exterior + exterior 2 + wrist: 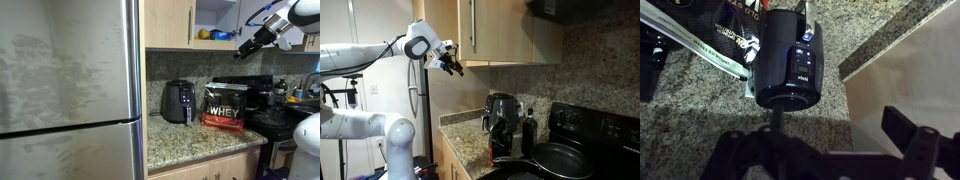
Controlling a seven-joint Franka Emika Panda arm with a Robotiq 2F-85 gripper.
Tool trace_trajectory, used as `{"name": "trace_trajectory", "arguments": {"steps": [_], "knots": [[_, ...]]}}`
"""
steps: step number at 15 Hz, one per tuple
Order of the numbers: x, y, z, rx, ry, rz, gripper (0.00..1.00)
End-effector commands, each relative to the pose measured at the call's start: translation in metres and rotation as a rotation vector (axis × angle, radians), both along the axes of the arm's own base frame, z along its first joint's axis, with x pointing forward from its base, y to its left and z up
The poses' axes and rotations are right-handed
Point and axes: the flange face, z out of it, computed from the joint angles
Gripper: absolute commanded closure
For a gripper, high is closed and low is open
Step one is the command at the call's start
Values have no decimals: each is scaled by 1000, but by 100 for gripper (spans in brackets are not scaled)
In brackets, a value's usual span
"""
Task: Pull the food basket out of the air fryer
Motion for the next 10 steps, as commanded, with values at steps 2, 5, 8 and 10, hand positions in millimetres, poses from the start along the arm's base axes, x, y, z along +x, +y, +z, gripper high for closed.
{"name": "trace_trajectory", "arguments": {"steps": [2, 5, 8, 10], "knots": [[-4, 2, -1, 3, 150, 63, 0], [31, -6, -60, 38, 280, 116, 0], [72, 16, -123, 66, 432, 149, 0], [56, 10, -107, 57, 402, 121, 0]]}}
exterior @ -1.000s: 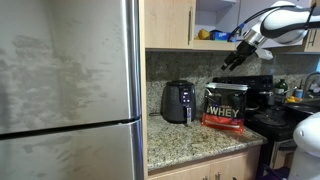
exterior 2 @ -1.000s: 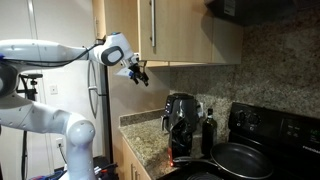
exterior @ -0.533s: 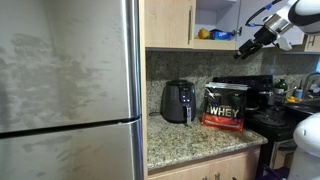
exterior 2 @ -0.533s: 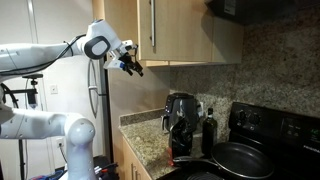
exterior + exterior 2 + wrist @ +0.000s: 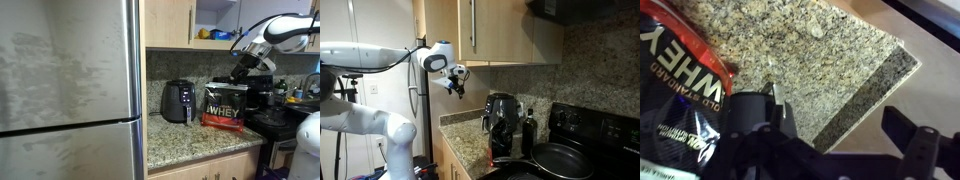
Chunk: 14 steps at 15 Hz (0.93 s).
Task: Pull the food basket out of the air fryer
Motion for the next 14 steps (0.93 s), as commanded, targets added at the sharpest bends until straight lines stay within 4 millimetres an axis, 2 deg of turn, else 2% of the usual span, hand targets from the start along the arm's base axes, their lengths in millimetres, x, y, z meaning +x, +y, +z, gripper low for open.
{"name": "trace_trajectory", "arguments": {"steps": [1, 3, 11, 12, 14], "knots": [[9, 5, -10, -2, 26, 6, 0], [17, 8, -17, -6, 48, 9, 0], [14, 7, -13, -2, 36, 9, 0], [29, 16, -34, -24, 63, -4, 0], [38, 38, -51, -49, 3, 4, 0]]}}
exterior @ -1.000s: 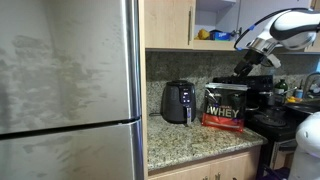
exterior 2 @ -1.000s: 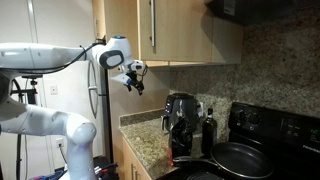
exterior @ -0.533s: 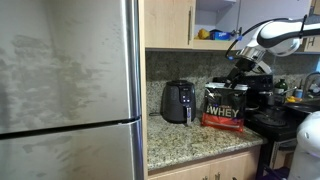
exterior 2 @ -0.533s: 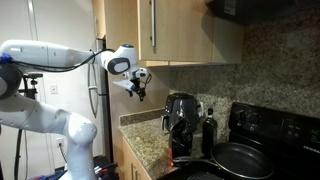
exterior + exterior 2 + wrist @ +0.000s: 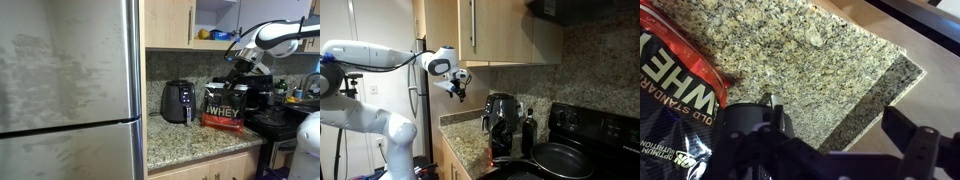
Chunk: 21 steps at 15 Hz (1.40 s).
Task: Pull the food basket out of the air fryer
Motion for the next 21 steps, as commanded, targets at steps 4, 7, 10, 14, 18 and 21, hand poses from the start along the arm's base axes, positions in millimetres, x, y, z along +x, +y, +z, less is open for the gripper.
{"name": "trace_trajectory", "arguments": {"steps": [4, 7, 10, 14, 18, 21], "knots": [[27, 66, -26, -60, -283, -80, 0], [25, 70, -22, -60, -263, -66, 0], [25, 66, -21, -54, -265, -72, 0], [56, 90, -60, -93, -170, -53, 0], [97, 138, -94, -97, -188, -48, 0], [89, 138, -95, -92, -202, -69, 0]]}}
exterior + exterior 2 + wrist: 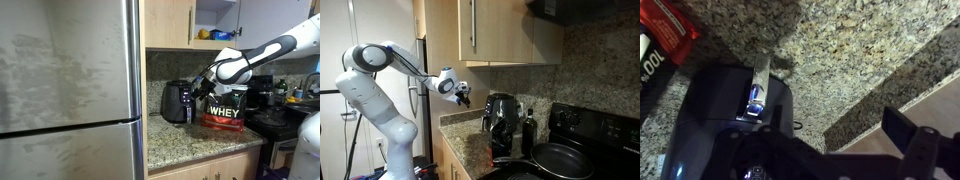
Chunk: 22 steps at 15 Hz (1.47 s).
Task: Pull the food basket out of the air fryer
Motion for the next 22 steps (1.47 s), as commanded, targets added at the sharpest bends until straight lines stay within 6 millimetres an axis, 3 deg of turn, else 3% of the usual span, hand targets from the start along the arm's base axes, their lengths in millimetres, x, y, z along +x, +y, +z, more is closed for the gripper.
{"name": "trace_trajectory", "arguments": {"steps": [1, 4, 8, 10, 12, 13, 18, 22], "knots": [[9, 7, -3, 6, 1, -7, 0], [20, 12, -2, 12, 1, -10, 0], [51, 7, -17, 35, -69, -111, 0], [56, 3, -25, 73, -103, -190, 0], [57, 4, -34, 91, -98, -274, 0], [50, 1, -28, 75, -89, -219, 0], [53, 4, -35, 90, -86, -268, 0], [47, -21, -27, -36, -123, -459, 0]]}}
